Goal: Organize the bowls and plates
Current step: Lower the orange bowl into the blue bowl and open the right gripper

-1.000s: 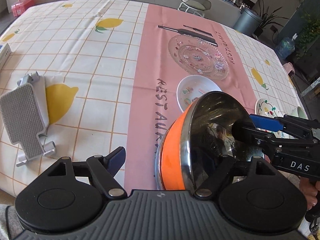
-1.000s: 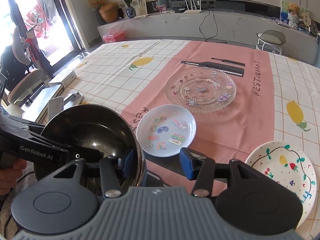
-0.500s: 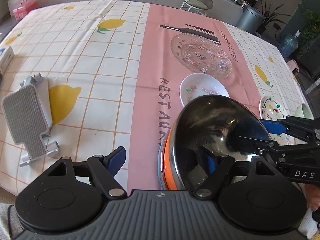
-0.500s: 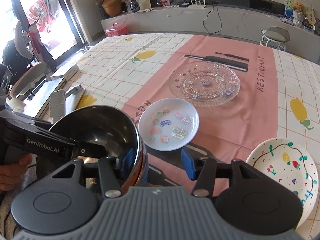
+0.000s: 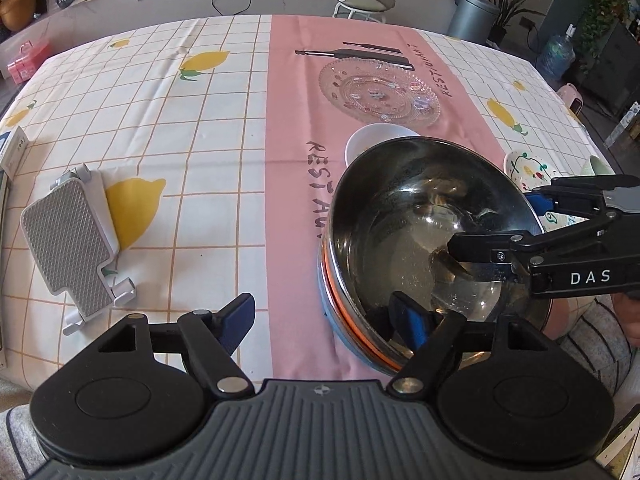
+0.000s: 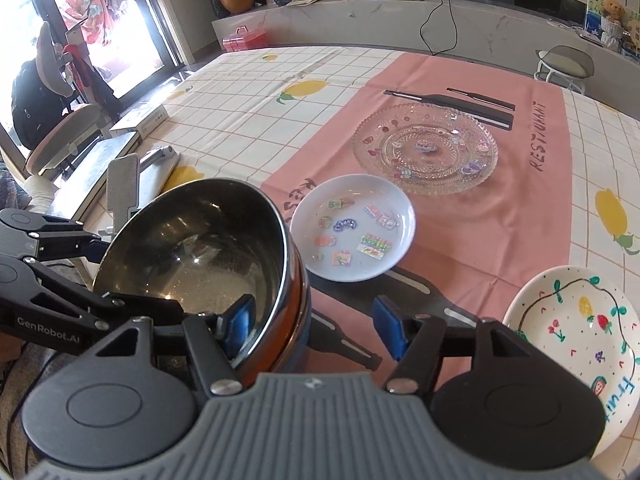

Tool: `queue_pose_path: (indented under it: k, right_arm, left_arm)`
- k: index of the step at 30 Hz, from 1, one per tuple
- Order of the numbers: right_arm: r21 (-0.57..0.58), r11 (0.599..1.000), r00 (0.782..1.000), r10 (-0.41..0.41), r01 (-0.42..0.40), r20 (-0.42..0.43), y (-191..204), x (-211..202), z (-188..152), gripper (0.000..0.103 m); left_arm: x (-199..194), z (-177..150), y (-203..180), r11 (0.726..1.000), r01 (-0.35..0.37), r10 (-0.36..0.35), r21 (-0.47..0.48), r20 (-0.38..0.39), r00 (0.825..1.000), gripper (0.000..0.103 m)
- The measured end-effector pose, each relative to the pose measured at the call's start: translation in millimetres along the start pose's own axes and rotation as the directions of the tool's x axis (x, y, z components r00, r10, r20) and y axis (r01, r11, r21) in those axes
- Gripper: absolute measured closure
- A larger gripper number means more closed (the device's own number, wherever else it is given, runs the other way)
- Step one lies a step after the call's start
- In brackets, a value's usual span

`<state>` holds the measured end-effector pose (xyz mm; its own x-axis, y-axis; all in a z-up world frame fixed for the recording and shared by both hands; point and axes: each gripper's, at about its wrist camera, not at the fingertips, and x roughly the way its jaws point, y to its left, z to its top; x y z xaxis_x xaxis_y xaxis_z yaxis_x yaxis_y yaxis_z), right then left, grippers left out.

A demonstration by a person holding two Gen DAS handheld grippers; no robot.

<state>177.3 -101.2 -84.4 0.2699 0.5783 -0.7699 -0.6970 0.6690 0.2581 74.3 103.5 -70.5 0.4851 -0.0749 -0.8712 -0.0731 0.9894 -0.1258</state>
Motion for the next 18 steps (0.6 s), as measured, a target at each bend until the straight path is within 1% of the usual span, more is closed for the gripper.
queue_pose_path:
  k: [4, 6, 9, 10, 11, 15, 18]
  right_arm:
    - [-0.006, 1.000, 1.000, -0.011, 0.011, -0.003, 1, 1, 0, 0.038]
    - [-0.008, 1.000, 1.000, -0.015, 0.015, -0.002, 1, 1, 0, 0.038]
    - [-0.008, 1.000, 1.000, -0.015, 0.015, 0.003, 1, 0, -1, 0.038]
    - [-0.005, 1.000, 1.000, -0.012, 0.012, 0.009, 1, -1, 0, 0.038]
    - [-0.002, 1.000, 1.000, -0.008, 0.008, 0.018, 0, -2, 0, 0.038]
    - [0.005, 1.000, 0.998, 0.022, -0.022, 0.057, -1, -11, 2, 0.038]
    - [0.023, 0.999, 0.995, 0.045, -0.047, 0.090, -4, -21, 4, 0.038]
  left_arm:
    - [1, -1, 2, 1.000, -0.001, 0.001, -0.013, 0.006, 1.000, 0.008]
    - [0, -2, 1, 1.000, -0.008, 0.009, -0.010, 0.021, 1.000, 0.008]
    - [-4, -4, -3, 0.999, -0.038, 0.037, 0.009, 0.057, 0.998, 0.013]
    - [-6, -4, -3, 0.999, -0.041, 0.040, 0.014, 0.066, 0.997, 0.019]
    - [-8, -5, -4, 0.999, -0.044, 0.042, 0.018, 0.076, 0.996, 0.021]
    - [-21, -6, -8, 0.998, -0.058, 0.052, 0.032, 0.162, 0.985, 0.021]
    - [-30, -5, -11, 0.998, -0.066, 0.059, 0.023, 0.209, 0.976, 0.021]
